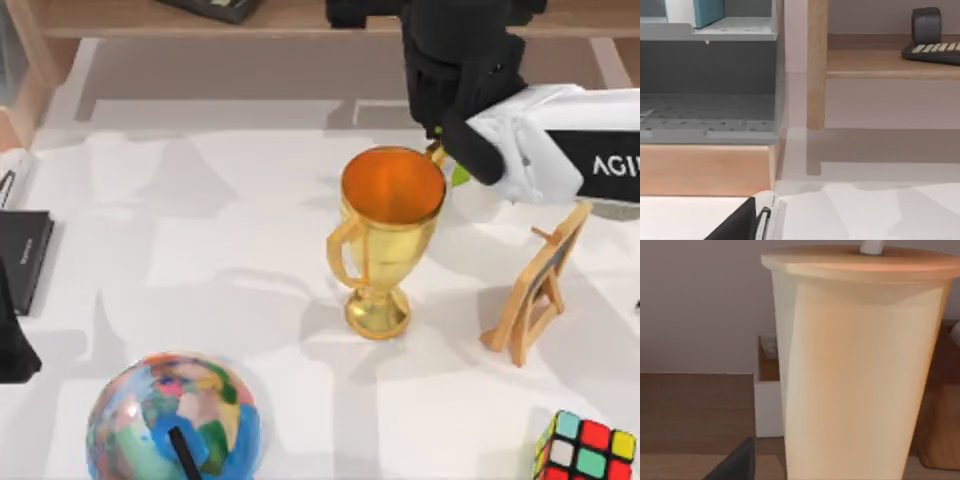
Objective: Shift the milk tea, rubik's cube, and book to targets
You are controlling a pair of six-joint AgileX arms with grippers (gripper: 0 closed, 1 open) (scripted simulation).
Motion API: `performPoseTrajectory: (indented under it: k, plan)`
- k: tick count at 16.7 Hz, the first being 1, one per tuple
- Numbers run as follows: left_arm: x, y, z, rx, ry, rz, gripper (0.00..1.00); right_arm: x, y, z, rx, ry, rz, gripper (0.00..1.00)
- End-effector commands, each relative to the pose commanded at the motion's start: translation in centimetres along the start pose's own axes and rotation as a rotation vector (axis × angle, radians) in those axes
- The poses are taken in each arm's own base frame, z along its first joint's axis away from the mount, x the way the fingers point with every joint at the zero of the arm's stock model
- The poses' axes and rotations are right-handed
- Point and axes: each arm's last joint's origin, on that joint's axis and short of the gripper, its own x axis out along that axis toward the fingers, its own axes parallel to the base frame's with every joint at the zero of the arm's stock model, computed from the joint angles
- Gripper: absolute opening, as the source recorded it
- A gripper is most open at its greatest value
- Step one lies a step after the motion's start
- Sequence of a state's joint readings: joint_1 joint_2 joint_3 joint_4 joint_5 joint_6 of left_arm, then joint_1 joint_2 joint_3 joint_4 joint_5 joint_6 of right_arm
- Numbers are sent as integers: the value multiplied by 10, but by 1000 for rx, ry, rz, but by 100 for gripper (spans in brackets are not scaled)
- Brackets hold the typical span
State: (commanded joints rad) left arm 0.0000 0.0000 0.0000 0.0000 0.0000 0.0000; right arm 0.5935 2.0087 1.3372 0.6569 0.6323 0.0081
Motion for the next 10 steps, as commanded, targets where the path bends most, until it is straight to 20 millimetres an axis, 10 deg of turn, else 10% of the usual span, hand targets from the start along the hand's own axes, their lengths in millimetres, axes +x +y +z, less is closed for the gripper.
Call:
performPoseTrajectory:
  k: [10]
  plan:
    - [0,0,0,0,0,0,100,17,6,-3,2,-2,0,100]
